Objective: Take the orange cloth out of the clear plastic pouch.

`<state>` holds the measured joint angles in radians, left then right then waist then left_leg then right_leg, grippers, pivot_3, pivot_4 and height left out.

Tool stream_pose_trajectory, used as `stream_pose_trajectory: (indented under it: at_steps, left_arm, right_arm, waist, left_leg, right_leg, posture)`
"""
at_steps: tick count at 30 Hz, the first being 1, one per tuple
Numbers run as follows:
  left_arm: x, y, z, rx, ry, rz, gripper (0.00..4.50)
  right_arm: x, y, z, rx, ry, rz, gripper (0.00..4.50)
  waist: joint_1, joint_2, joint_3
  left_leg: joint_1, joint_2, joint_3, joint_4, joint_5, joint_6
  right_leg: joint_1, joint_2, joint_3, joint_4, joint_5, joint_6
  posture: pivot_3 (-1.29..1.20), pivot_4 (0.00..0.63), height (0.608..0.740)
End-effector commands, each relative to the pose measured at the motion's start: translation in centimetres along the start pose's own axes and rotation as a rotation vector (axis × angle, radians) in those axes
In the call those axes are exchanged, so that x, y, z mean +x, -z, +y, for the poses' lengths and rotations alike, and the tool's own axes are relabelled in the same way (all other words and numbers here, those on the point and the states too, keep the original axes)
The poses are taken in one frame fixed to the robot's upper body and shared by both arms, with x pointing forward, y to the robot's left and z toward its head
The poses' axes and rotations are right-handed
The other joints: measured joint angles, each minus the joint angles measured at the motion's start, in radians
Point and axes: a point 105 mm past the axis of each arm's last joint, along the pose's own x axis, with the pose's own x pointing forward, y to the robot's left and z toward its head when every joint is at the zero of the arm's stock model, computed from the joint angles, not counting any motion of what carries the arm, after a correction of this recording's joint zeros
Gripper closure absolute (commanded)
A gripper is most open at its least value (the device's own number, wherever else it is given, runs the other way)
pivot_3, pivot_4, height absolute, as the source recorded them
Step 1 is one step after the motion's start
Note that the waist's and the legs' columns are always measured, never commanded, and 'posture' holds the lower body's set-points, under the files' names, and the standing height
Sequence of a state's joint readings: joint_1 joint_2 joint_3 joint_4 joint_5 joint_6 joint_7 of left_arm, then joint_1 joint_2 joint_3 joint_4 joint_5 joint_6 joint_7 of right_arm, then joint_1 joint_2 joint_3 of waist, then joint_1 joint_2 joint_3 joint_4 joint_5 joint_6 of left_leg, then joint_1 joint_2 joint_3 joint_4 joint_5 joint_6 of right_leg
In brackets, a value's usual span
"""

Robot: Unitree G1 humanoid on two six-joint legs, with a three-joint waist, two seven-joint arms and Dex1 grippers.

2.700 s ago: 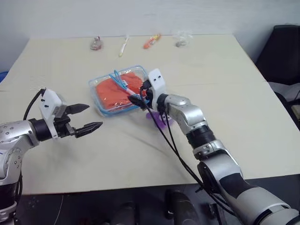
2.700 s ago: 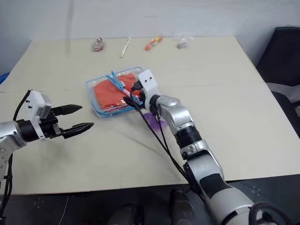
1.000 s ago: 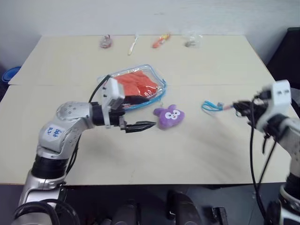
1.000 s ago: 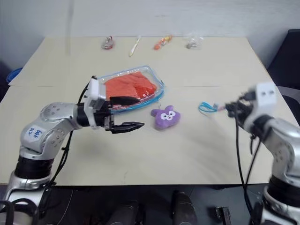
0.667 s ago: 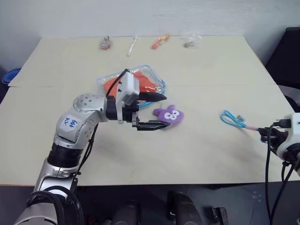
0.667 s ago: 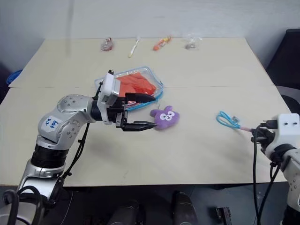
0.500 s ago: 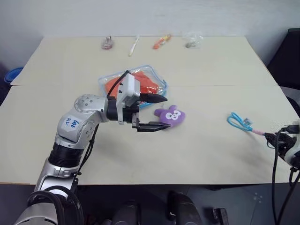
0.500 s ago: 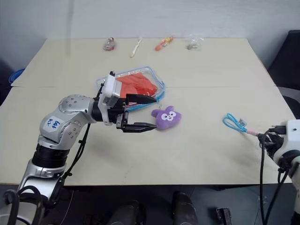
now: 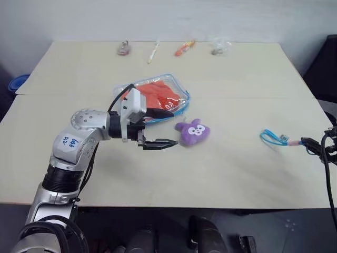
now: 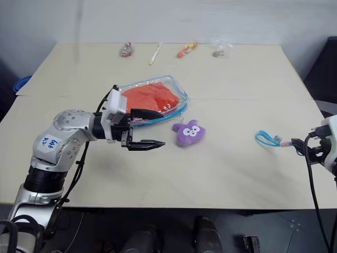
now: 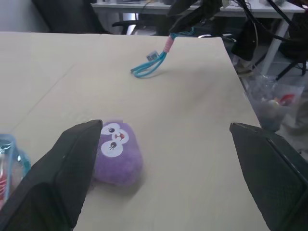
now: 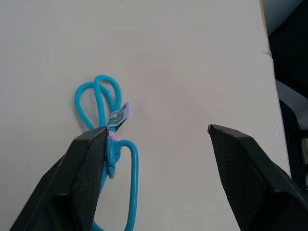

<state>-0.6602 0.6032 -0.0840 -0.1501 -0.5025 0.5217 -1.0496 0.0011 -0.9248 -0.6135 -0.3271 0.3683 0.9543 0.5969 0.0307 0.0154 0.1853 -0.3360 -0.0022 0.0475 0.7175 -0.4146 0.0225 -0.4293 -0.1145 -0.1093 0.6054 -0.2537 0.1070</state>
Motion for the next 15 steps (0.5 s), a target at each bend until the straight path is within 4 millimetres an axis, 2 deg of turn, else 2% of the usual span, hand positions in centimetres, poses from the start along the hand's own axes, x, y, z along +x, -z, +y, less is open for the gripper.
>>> stream_pose_trajectory:
  at_steps: [1, 2, 3, 7, 10, 11, 15]
  left_arm:
    - [0.2, -1.6, -0.4, 0.061, 0.001, -0.037, 0.0]
    - [0.3, -1.6, -0.4, 0.061, 0.001, -0.039, 0.0]
    - [0.3, -1.7, -0.4, 0.06, 0.001, -0.041, 0.0]
    - [0.4, -1.7, -0.4, 0.06, 0.002, -0.041, 0.0]
    - [0.4, -1.6, -0.4, 0.064, 0.004, -0.036, 0.0]
    - [0.3, -1.5, -0.3, 0.065, 0.0, -0.03, 0.0]
    - [-1.1, 0.4, 1.1, 0.101, -0.069, 0.082, 0.0]
  right_arm:
    - [0.2, 0.4, 0.2, 0.051, -0.012, 0.003, 0.49]
    - [0.2, 0.2, 0.3, 0.074, -0.018, -0.011, 0.17]
    - [0.3, 0.1, 0.4, 0.09, -0.021, -0.021, 0.04]
    - [0.3, 0.7, 0.2, 0.178, -0.014, -0.009, 0.04]
    - [-0.1, 0.6, -0.8, 0.137, 0.021, -0.009, 0.04]
    - [-0.4, -0.3, -0.3, 0.099, -0.01, -0.04, 0.04]
    - [-1.8, -5.5, 4.9, -0.069, -0.293, -0.214, 0.04]
  waist:
    - [0.005, 0.0, 0.0]
    - [0.006, 0.0, 0.0]
    - [0.005, 0.0, 0.0]
    - [-0.002, 0.0, 0.0]
    - [-0.002, 0.0, 0.0]
    - [-0.003, 0.0, 0.0]
    - [-0.011, 0.001, 0.0]
  left_leg:
    - [0.0, 0.0, -0.001, 0.0, 0.0, 0.001]
    - [0.0, -0.001, -0.001, 0.0, 0.0, 0.001]
    - [0.0, -0.001, -0.002, 0.0, 0.0, 0.001]
    - [0.0, -0.001, -0.006, 0.0, 0.0, 0.001]
    - [0.0, -0.001, -0.006, 0.0, 0.0, 0.001]
    - [0.0, -0.002, -0.006, 0.0, 0.0, 0.001]
    - [0.001, -0.001, -0.005, 0.0, 0.0, 0.001]
  right_leg:
    - [0.0, -0.001, 0.0, -0.001, 0.0, 0.001]
    - [0.001, -0.001, 0.0, -0.001, 0.001, 0.001]
    - [0.001, -0.001, 0.001, -0.002, 0.001, 0.002]
    - [0.001, 0.0, 0.001, -0.002, 0.002, 0.003]
    - [0.001, 0.0, 0.001, -0.002, 0.002, 0.003]
    - [0.001, 0.0, 0.001, -0.002, 0.002, 0.003]
    - [0.001, 0.001, 0.002, -0.002, 0.002, 0.003]
  posture:
    - [0.0, 0.15, 0.74]
    - [0.0, 0.15, 0.74]
    - [0.0, 0.15, 0.74]
    - [0.0, 0.15, 0.74]
    - [0.0, 0.15, 0.74]
    - [0.0, 0.15, 0.74]
    - [0.0, 0.15, 0.74]
